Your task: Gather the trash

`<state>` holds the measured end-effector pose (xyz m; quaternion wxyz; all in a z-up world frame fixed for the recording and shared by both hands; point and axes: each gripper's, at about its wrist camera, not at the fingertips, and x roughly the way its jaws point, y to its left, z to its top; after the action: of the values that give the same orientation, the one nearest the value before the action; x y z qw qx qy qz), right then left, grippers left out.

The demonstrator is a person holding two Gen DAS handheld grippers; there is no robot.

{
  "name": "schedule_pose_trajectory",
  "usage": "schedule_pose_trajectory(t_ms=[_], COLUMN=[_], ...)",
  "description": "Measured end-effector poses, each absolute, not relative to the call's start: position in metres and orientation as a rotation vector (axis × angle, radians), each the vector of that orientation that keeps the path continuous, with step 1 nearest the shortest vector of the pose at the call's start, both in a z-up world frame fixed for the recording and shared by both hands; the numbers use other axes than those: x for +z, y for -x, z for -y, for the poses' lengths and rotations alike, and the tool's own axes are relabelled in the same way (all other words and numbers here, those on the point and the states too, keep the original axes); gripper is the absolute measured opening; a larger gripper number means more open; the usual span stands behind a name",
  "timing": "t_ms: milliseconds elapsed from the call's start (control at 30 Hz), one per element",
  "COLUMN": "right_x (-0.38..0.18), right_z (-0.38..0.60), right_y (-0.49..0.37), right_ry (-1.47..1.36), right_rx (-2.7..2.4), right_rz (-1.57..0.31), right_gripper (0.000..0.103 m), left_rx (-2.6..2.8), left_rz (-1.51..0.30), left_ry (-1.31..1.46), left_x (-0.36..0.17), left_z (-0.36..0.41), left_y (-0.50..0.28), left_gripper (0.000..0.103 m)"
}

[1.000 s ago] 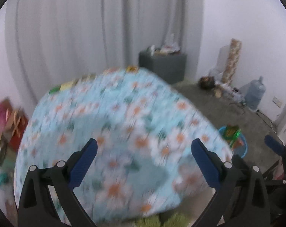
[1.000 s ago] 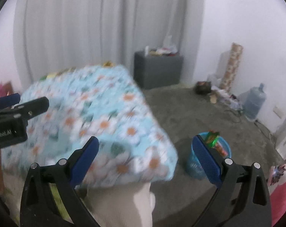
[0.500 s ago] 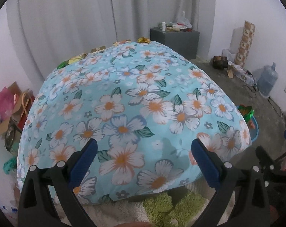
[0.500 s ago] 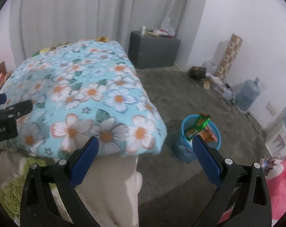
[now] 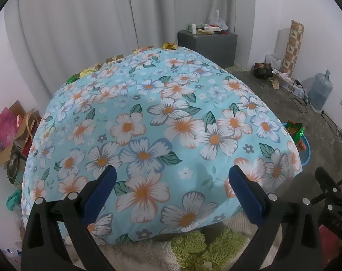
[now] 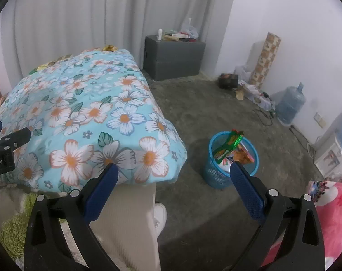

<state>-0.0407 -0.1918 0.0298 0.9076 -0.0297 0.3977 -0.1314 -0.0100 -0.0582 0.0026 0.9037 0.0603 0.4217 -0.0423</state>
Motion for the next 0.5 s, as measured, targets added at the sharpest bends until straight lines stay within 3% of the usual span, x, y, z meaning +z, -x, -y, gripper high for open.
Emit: schedule_pose_trajectory(t_ms=[500], right_x=[0.0313], right_z=[0.1928], right_y=[0.0419], right_ry=[0.066], right_rx=[-0.273], right_rz=[-0.82], right_gripper=[0.095], left_rx=[-0.082], left_rz=[-0.895], left_ry=[-0.127], left_x=[-0.0007], left_z=[0.0554], left_y=[0.0076], left_gripper=[0.097])
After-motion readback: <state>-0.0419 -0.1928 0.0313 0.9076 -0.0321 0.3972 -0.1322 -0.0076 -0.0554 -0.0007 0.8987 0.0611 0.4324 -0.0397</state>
